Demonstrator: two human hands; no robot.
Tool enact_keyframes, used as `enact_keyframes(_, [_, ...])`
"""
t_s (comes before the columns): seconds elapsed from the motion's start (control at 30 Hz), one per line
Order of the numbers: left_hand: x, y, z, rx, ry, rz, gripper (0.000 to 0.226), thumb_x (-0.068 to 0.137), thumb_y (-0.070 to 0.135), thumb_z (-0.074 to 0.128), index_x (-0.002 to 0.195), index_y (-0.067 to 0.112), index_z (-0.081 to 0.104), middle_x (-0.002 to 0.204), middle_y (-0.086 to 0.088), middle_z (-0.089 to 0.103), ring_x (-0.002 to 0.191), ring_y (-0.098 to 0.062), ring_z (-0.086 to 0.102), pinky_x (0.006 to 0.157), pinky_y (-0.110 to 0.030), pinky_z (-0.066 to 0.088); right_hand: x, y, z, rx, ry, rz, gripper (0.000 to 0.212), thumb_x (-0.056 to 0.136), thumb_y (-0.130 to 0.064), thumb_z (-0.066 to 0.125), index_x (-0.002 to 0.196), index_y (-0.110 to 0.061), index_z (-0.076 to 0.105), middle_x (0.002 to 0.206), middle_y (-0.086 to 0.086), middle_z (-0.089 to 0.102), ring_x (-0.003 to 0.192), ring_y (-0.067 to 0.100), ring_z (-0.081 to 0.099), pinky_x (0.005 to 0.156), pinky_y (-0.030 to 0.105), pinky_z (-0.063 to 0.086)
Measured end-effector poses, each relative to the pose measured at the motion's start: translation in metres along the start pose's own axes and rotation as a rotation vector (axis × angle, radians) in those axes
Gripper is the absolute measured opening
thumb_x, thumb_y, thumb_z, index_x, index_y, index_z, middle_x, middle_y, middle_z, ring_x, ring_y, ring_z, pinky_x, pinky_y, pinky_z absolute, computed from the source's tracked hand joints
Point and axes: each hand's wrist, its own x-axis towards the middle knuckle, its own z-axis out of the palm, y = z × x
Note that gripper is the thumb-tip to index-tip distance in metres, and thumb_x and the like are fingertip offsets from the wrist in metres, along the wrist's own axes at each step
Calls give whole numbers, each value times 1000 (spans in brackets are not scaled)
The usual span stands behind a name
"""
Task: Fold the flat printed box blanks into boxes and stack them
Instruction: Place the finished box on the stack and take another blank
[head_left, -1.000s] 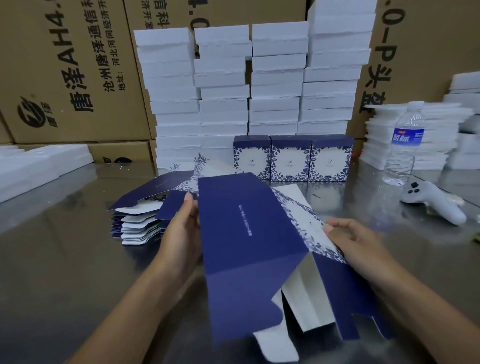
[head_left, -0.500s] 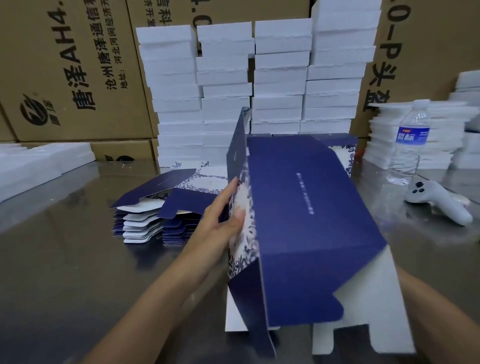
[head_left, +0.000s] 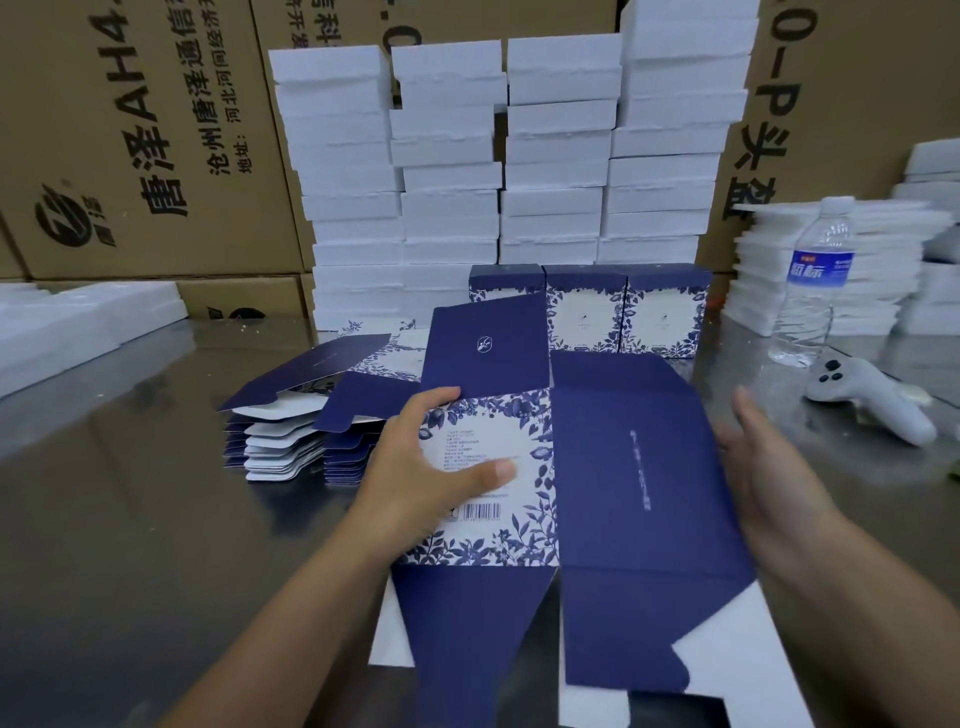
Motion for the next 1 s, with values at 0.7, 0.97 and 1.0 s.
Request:
enact_keyframes(0.7, [10, -1, -2, -90, 88, -296, 59, 93, 57, 41, 99, 3, 64, 86, -5, 58, 75, -21, 52, 63, -29, 37, 0, 11, -10, -333, 186, -198, 39, 98, -33, 48, 72, -16, 73, 78, 3, 75, 63, 13, 70, 51, 24, 50])
enact_keyframes(0.97, [10, -4, -5, -83, 171, -213, 40, 98, 41, 43, 80, 12, 64, 69, -9, 55, 58, -18, 45, 53, -24, 32, 1, 11, -4, -363, 194, -227, 33, 94, -41, 52, 71, -35, 76, 75, -5, 74, 64, 10, 70, 65, 28, 53])
enact_keyframes(1.0, [10, -4, -5, -100, 187, -210, 38, 97, 41, 43, 76, 17, 64, 67, -8, 54, 55, -16, 44, 51, -23, 32, 0, 10, -3, -360, 185, -218, 33, 93, -43, 52, 72, -36, 76, 76, -5, 74, 66, 12, 71, 65, 29, 53])
